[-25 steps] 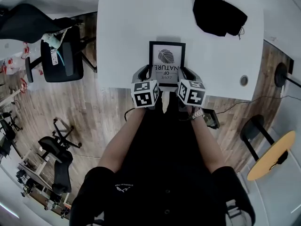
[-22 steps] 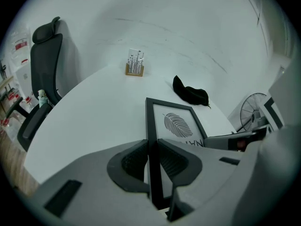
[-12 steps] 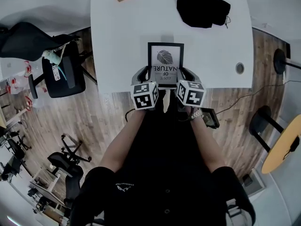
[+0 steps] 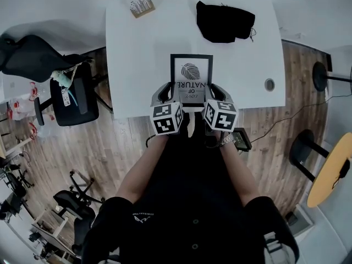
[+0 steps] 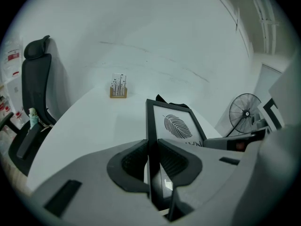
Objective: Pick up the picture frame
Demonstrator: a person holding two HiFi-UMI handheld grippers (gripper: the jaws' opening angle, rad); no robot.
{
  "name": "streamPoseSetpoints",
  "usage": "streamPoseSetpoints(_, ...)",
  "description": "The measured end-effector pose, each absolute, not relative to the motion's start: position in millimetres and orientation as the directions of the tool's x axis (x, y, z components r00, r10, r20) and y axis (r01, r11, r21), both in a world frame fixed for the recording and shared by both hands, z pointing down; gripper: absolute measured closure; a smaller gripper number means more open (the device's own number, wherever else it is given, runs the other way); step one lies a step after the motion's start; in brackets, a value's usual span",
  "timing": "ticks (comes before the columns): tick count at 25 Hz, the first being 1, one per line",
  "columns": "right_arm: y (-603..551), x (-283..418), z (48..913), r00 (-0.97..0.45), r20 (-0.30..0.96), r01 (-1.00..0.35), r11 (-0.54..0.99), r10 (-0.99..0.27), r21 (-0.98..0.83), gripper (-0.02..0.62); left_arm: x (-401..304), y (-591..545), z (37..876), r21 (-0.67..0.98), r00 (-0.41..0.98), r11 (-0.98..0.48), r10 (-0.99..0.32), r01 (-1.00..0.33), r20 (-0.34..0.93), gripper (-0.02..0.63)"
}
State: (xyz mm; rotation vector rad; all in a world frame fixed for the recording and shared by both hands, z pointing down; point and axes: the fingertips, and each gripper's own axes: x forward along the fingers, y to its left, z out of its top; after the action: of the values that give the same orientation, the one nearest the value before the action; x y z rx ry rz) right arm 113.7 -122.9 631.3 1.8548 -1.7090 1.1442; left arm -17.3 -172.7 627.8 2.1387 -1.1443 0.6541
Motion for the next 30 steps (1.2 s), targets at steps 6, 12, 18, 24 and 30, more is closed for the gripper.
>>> streamPoseSetpoints(6, -132.5, 119.4, 603.7, -0.047, 0.721, -0.957, -0.175, -0.691, -0.229, 0.528, -12.0, -181.2, 601.0, 0.287, 0.518, -0.445, -0.587, -0.848, 0.623, 0.532)
streamPoseSetpoints(12, -141.6, 122.9, 575.4, -0.034, 0.676, -0.957, -0.171, -0.736, -0.234, 0.528, -8.7, -191.3, 571.6, 0.269, 0.531, -0.467, -0.631, -0.842, 0.565, 0.532)
streamPoseSetpoints(18, -153.3, 121.1, 542.7, -0.018, 0.619, -0.962, -0.154, -0.785, -0.223, 0.528, -9.6, -203.5, 538.2, 0.241, 0.550, -0.503, -0.669, -0.830, 0.499, 0.532)
streamPoseSetpoints(24, -168.5, 116.9, 508.0, 0.009, 0.555, -0.976, -0.128, -0.832, -0.176, 0.528, -13.2, -217.9, 505.1, 0.224, 0.565, -0.523, -0.702, -0.822, 0.434, 0.532)
streamPoseSetpoints(30, -180.7, 116.0, 472.8, 0.024, 0.489, -0.980, -0.117, -0.872, -0.161, 0.528, -14.4, -228.5, 466.6, 0.182, 0.572, -0.545, -0.741, -0.819, 0.353, 0.532)
